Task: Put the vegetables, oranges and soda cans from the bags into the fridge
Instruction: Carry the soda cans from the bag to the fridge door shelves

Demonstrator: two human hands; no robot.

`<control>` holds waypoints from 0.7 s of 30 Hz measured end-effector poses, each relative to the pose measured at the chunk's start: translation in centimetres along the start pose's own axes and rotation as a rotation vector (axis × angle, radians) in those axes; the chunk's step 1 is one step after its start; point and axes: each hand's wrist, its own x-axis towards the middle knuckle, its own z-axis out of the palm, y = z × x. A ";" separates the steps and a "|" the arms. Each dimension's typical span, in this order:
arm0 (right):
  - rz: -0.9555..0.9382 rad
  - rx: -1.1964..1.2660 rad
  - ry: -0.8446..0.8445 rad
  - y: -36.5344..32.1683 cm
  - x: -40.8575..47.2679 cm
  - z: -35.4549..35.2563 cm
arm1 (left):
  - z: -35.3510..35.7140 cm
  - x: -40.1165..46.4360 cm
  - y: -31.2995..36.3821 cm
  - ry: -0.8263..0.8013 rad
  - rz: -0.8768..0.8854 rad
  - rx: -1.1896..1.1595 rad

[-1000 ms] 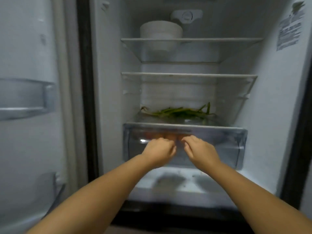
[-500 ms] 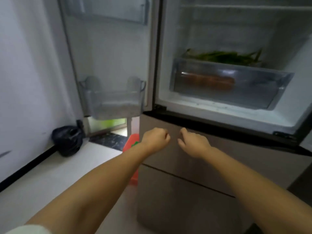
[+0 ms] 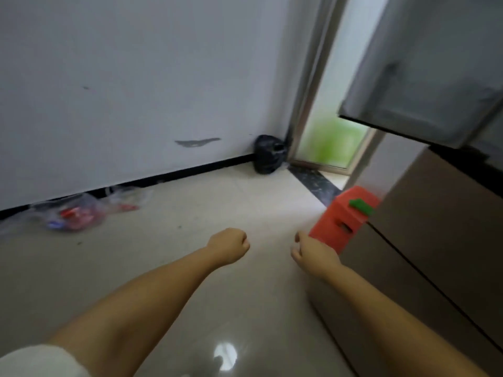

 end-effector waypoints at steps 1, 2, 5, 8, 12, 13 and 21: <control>-0.057 -0.006 0.004 -2.7 0.9 0.1 | -0.8 -0.7 -2.3 0.027 -0.033 -0.024; -0.111 -0.007 0.001 -5.4 1.7 0.3 | -1.6 -1.4 -4.6 0.054 -0.064 -0.049; -0.240 -0.048 -0.033 -13.3 4.8 1.4 | -4.0 -3.9 -11.7 0.119 -0.143 -0.082; -0.324 -0.089 -0.040 -21.6 8.5 3.1 | -6.7 -6.6 -19.7 0.117 -0.215 -0.086; -0.381 -0.085 -0.079 -33.3 12.8 6.0 | -11.8 -9.7 -31.5 0.132 -0.339 -0.070; -0.406 -0.090 -0.096 -36.1 13.7 6.7 | -13.2 -10.3 -34.2 0.149 -0.375 -0.063; -0.615 -0.166 -0.157 -51.0 20.4 7.9 | -19.6 -8.4 -47.0 0.190 -0.517 -0.096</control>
